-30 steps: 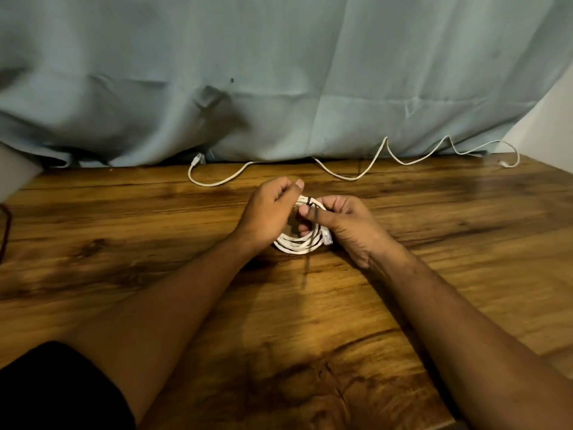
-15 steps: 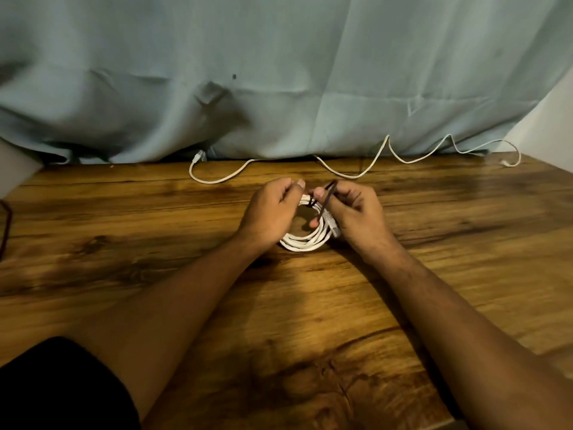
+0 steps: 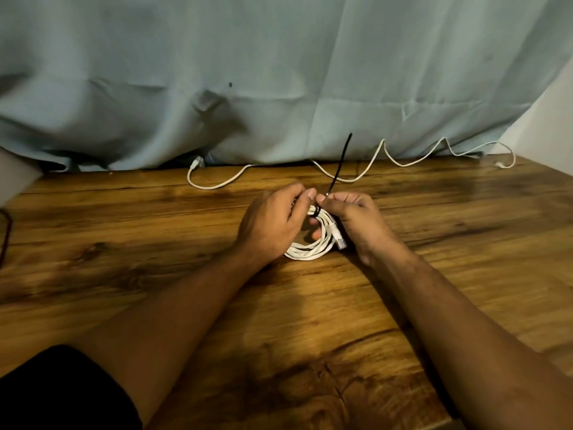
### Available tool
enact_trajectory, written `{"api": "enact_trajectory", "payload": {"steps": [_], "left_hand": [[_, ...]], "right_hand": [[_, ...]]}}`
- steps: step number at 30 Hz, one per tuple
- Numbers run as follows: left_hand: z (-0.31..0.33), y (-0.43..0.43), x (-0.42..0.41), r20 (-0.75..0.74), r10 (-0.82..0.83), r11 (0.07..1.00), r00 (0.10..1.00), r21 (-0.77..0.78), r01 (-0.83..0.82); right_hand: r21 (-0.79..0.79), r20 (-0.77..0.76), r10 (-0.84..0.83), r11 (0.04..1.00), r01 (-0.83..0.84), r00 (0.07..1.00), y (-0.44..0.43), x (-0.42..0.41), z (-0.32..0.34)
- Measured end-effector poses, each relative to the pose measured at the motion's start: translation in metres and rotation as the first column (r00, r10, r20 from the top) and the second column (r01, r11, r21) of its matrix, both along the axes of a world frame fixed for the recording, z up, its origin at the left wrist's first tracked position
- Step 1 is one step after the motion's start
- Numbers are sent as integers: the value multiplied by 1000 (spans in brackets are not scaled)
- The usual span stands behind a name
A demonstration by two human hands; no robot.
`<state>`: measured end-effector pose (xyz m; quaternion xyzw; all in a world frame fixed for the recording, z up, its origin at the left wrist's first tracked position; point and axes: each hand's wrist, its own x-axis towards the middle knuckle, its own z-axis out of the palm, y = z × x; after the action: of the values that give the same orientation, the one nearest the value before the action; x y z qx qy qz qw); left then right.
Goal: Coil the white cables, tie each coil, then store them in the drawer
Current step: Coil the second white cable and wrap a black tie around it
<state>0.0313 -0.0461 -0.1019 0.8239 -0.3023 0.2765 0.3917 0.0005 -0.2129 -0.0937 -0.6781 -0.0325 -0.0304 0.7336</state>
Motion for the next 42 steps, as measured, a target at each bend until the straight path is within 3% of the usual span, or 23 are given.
{"api": "enact_trajectory", "payload": {"steps": [19,27,34,42], "left_hand": [[-2,-2,2,-22,-27,1000,999,-12,26],[-1,-1,3,1,3,1000,1000,-17,-3],[0,-2,4,-19,9,1000,1000,-25,-9],[-2,-1,10,-53,41,997,998,-60,-45]], "right_hand": [[38,-87,80,996,-77,993,-7,-1,4],[121,-71,-43,991,51,997,-2,0,1],[-21,17,-29,999,29,999,0,-1,-2],[-100,-2,102,990,-101,995,-4,0,0]]}}
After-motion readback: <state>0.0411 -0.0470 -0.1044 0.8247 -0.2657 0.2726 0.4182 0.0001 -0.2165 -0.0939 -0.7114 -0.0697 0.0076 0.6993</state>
